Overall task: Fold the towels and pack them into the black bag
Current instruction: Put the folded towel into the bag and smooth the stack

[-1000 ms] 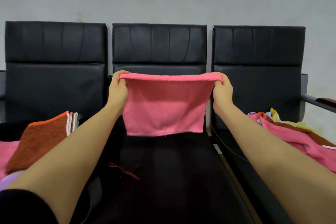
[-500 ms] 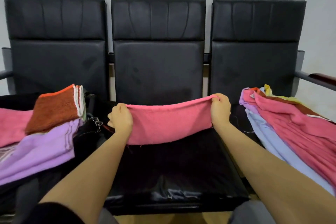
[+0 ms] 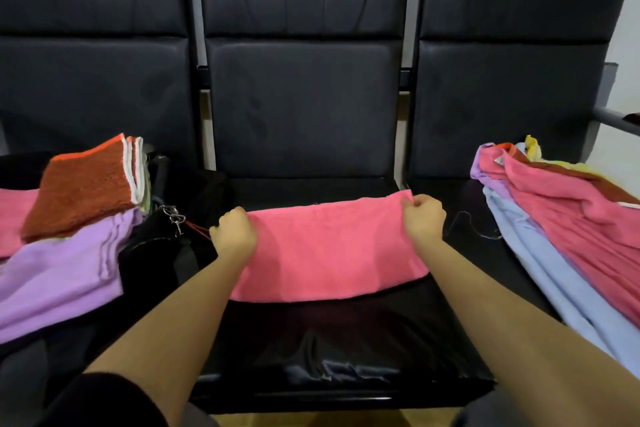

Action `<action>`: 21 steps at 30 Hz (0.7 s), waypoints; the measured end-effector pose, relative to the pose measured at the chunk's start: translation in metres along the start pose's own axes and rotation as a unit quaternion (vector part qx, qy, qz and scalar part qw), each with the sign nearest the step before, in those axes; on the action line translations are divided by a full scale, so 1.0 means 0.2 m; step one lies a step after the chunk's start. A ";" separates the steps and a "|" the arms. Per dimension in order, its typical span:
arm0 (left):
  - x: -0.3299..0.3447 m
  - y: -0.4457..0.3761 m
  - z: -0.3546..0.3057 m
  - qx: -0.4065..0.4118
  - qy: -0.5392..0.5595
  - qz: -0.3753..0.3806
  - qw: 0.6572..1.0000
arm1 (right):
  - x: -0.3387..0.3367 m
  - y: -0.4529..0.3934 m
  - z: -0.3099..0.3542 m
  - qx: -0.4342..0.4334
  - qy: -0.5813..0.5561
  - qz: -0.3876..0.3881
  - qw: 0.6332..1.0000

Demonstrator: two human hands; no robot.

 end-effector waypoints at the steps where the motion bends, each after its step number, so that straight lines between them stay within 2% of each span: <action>1: 0.00 -0.02 -0.01 0.007 -0.008 -0.007 1.000 | 0.01 -0.02 0.00 -0.012 0.003 -0.005 1.000; 9: 0.02 -0.23 -0.19 0.115 -0.141 -0.056 0.982 | 0.19 -0.24 0.03 -0.053 0.132 -0.011 0.990; 16: 0.23 -0.30 -0.20 0.125 -0.280 -0.032 0.951 | 0.34 -0.39 -0.03 -0.062 0.211 0.010 0.975; 19: 0.26 -0.28 -0.23 0.134 -0.289 -0.068 0.946 | 0.39 -0.37 -0.01 -0.148 0.285 -0.004 0.947; 21: 0.22 -0.25 -0.23 0.118 -0.226 -0.098 0.962 | 0.42 -0.29 0.03 -0.242 0.314 -0.043 0.917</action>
Point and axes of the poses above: each hand's wrist, its own y-axis away from the middle knuckle, its own x-axis out of the palm, z = x × y, the point moved 9 cm from there along -y, towards the middle knuckle, and after that the axes turned 11 degrees about -y, right-handed, at the moved point
